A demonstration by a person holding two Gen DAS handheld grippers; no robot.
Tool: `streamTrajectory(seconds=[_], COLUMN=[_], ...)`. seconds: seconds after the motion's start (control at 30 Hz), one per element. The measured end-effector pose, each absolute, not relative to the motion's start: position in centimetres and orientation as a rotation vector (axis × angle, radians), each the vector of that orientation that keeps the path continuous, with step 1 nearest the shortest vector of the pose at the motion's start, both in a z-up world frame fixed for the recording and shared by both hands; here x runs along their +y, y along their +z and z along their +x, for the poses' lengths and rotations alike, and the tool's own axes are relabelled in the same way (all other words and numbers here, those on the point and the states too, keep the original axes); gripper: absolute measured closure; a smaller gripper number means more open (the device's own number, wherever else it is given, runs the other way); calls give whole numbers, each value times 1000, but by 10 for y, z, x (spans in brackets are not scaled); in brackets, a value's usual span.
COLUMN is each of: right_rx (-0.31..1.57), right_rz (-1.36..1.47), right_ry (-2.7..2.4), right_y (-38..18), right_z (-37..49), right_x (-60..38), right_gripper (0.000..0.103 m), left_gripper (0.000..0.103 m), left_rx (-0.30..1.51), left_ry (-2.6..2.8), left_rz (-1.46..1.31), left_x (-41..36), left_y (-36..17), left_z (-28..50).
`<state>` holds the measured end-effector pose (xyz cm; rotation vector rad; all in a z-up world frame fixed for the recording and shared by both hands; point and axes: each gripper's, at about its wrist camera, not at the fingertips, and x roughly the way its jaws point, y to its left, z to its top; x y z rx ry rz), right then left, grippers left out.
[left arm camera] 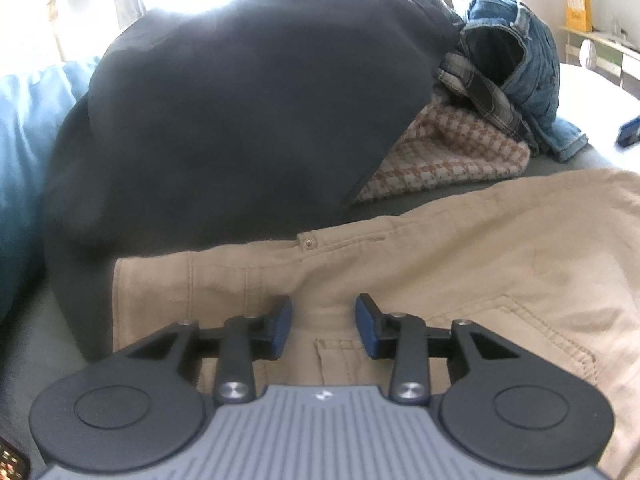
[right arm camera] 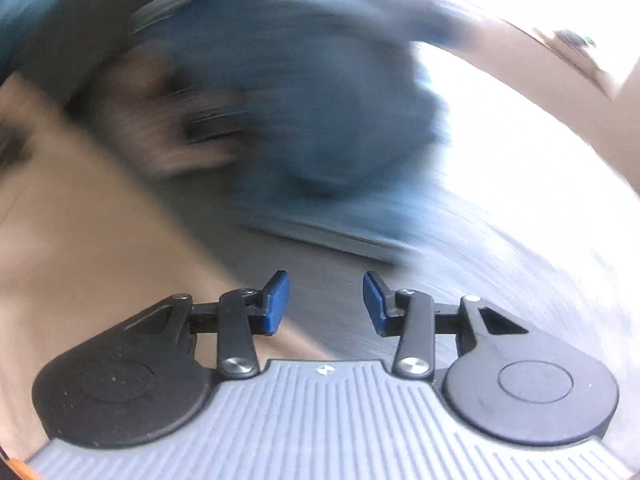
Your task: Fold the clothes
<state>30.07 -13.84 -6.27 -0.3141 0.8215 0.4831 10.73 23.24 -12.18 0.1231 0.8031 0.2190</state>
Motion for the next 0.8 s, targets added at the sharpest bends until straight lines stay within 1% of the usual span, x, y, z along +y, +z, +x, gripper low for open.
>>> streamTrajectory(seconds=[0.03, 0.13, 0.23, 0.3, 0.4, 0.57, 0.63, 0.8], right_rx=[810, 758, 711, 702, 735, 737, 743, 829], right_rz=[-259, -163, -204, -254, -338, -463, -522, -647], right_ry=[439, 320, 283, 314, 377, 520, 573, 653], right_y=[-54, -24, -11, -18, -39, -63, -70, -88], right_z=[300, 286, 250, 228, 216, 227, 234, 251], right_x=[-164, -236, -284, -300, -304, -277, -264, -244], right_gripper=[64, 63, 62, 62, 62, 62, 62, 64], left_gripper=[63, 63, 63, 62, 62, 62, 66, 66], left_rx=[817, 849, 832, 820, 848, 895, 910, 859], left_ry=[219, 231, 224, 181, 71, -78, -78, -50], left_rz=[141, 223, 305, 333, 354, 366, 355, 355], left_x=[231, 224, 208, 190, 150, 84, 74, 68], left_y=[-118, -102, -80, -67, -64, -98, -115, -124], left_z=[108, 107, 104, 110, 130, 160, 166, 167])
